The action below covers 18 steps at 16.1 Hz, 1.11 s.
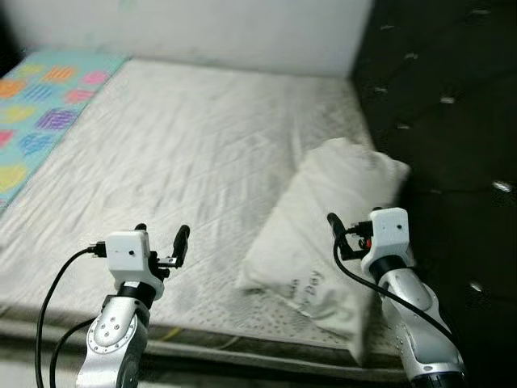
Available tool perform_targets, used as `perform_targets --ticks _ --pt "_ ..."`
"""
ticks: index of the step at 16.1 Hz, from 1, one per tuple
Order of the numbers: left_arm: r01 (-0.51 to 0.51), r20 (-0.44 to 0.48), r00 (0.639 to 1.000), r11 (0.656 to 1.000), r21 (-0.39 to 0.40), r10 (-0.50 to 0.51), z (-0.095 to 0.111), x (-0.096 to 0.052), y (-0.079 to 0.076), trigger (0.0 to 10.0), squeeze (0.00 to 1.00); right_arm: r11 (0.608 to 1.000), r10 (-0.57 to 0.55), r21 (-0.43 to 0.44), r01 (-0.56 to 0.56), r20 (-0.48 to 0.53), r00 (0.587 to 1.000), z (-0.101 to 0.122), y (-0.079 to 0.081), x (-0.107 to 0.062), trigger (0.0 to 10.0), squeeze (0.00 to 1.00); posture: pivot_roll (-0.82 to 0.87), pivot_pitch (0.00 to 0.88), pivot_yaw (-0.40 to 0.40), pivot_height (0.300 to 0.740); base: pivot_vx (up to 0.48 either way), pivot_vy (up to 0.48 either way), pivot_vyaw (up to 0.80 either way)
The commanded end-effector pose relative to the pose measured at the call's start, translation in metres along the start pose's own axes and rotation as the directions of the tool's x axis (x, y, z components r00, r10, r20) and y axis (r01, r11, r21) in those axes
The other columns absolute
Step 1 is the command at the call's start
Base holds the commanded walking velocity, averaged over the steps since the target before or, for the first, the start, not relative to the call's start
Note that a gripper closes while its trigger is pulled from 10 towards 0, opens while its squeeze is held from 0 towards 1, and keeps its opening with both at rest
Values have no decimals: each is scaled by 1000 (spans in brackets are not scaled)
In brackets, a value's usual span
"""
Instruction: Clean up the room
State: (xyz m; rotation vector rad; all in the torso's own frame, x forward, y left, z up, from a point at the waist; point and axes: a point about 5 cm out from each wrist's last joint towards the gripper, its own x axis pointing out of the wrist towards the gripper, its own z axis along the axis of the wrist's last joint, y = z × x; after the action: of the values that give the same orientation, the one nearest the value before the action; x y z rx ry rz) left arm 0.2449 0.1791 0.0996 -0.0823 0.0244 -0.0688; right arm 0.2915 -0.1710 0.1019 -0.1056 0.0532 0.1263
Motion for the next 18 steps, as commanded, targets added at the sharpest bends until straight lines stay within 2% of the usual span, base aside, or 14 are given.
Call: perform_targets --ticks 1,9,15,18 --pt "1 10 1000 1000 5 -1 3 -1 -1 10000 0 1000 -13 0 13 -2 1000 -1 -4 -2 10000 0 -136 74 -16 740 0 0 0" --pt "-32 -12 999 999 23 33 0 0 1 10000 0 1000 -6 -17 6 -1 1000 -1 -4 -2 10000 0 -139 78 -19 740 0 0 0" --pt "-33 -12 999 999 18 34 0 0 1 10000 0 1000 -3 -18 3 -1 1000 -1 -4 -2 10000 0 -138 77 -21 740 0 -480 0" --pt "-35 -6 999 999 -1 35 0 0 1 10000 0 1000 -2 -16 2 -2 1000 -1 -3 -2 10000 0 -138 76 -20 740 0 -119 0"
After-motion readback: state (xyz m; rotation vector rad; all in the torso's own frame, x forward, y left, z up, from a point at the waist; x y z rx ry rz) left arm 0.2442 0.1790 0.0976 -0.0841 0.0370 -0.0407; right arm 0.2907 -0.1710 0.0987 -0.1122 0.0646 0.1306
